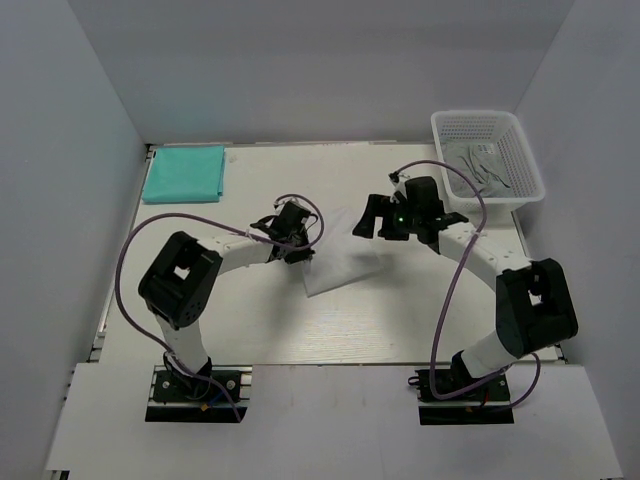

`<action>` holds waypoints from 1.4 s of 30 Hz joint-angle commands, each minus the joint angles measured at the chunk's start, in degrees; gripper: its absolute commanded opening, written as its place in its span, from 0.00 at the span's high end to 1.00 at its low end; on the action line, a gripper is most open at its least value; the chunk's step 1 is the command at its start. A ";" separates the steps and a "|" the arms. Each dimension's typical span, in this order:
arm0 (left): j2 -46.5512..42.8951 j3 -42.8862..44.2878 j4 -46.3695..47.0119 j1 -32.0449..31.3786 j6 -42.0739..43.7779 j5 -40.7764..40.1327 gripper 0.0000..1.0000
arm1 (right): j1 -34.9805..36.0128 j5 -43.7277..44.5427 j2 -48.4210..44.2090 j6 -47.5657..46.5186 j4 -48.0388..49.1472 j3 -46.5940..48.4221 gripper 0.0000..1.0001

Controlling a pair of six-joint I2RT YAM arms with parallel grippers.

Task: Fold and stack the t-shirts
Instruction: Put the neatly folded tshirt into the corner of the board with the left arm

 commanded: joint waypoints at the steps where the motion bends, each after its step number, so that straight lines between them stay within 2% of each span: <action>1: 1.36 3.15 -8.98 0.97 10.00 -14.40 1.00 | -0.34 4.93 -5.09 -2.00 0.00 -1.31 0.10; 8: -5.94 7.11 -2.49 0.97 39.33 -20.31 1.00 | -0.51 17.31 -14.50 -1.47 3.52 -8.95 0.10; 15: -7.71 7.90 2.52 3.86 56.58 -23.47 1.00 | -0.60 25.06 -18.90 -1.73 2.99 -11.95 0.10; 19: -7.71 8.69 3.85 7.46 63.18 -24.01 1.00 | -0.69 27.35 -18.56 -2.08 1.24 -12.13 0.10; 29: -7.71 12.29 9.13 16.60 76.38 -16.11 1.00 | -0.77 32.46 -15.13 -3.67 -0.78 -9.94 0.10; 34: -4.55 19.76 5.53 21.17 76.91 -13.03 1.00 | -0.77 34.92 -11.97 -3.23 -2.90 -8.09 0.10; 42: 1.52 32.42 -1.77 26.18 75.86 -9.86 1.00 | -0.60 33.07 -9.41 -1.91 -2.63 -6.68 0.10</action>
